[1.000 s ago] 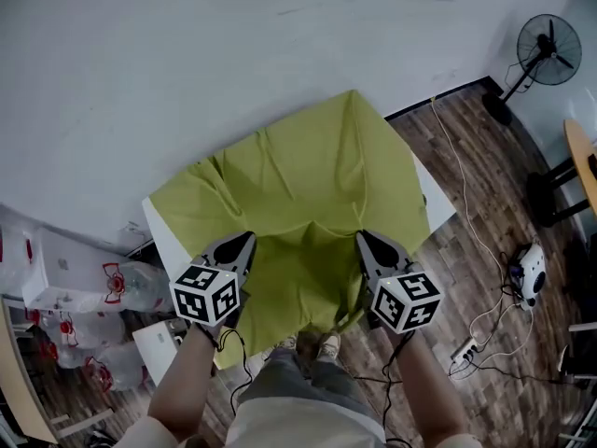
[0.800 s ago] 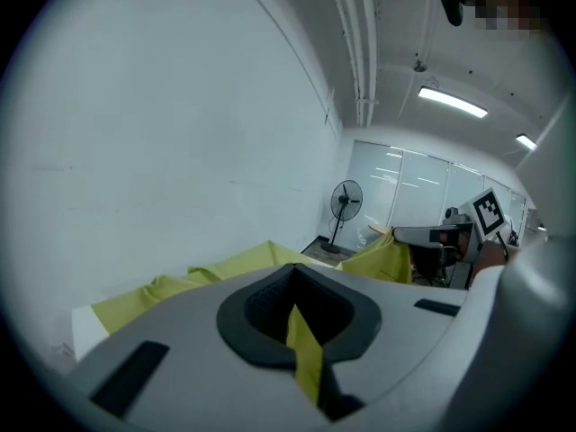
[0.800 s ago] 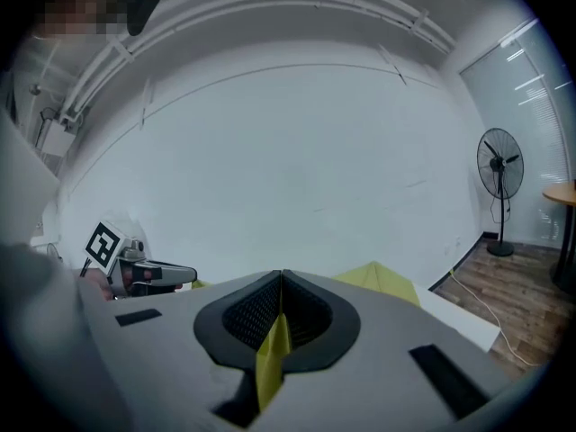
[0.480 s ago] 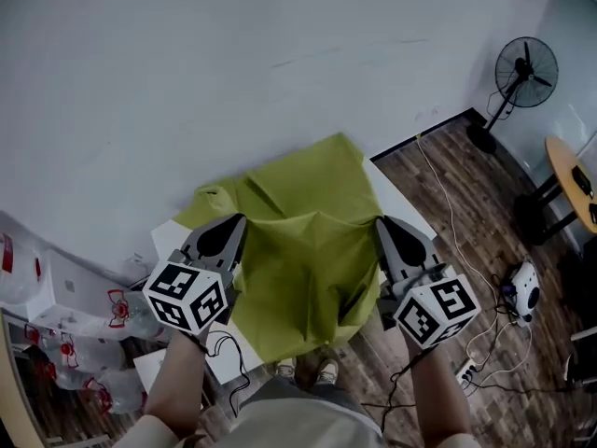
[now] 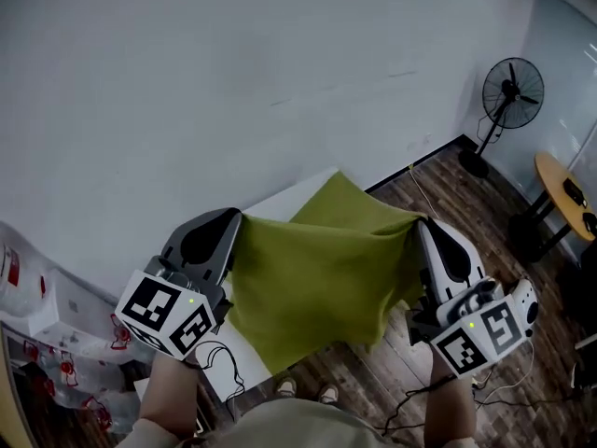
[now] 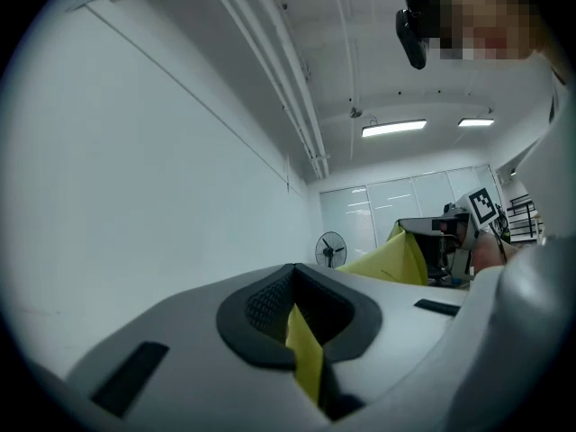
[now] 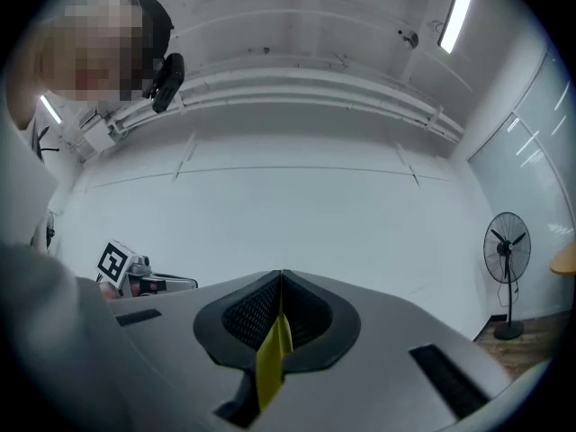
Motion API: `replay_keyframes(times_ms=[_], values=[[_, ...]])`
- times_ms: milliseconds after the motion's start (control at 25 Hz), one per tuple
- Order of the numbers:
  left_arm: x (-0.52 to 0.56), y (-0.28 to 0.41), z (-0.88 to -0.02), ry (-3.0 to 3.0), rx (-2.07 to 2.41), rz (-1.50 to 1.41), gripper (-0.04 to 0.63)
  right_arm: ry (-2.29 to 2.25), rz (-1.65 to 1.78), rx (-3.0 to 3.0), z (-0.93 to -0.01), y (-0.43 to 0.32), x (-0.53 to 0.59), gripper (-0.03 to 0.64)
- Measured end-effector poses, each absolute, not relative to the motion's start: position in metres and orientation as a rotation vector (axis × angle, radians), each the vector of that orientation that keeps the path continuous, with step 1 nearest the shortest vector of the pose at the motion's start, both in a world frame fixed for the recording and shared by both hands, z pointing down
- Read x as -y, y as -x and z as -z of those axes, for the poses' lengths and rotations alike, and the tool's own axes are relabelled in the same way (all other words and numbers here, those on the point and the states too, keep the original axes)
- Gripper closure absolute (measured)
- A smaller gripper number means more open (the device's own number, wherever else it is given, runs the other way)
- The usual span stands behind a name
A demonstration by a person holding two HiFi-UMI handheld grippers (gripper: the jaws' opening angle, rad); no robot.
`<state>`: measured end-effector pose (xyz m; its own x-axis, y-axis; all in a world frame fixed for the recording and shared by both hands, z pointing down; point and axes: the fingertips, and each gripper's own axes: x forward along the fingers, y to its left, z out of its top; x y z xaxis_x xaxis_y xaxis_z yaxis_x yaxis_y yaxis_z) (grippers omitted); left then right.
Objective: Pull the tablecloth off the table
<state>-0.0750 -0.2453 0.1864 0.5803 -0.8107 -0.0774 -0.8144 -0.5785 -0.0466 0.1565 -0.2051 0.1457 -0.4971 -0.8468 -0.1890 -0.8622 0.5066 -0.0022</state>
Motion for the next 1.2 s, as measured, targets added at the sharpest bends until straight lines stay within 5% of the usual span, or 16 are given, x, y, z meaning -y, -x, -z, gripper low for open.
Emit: replay_keyframes(times_ms=[440, 1200], values=[[0.216, 0.073, -0.147, 2.644, -1.364, -0.085, 0.577, 1.431, -0.291, -2.579, -0.106, -0.158, 0.159, 0.588], [0.205, 0.07, -0.231, 2.738, -1.454, 0.14, 0.577, 1.506, -0.026, -2.731, -0.208, -0.171, 0.16, 0.588]])
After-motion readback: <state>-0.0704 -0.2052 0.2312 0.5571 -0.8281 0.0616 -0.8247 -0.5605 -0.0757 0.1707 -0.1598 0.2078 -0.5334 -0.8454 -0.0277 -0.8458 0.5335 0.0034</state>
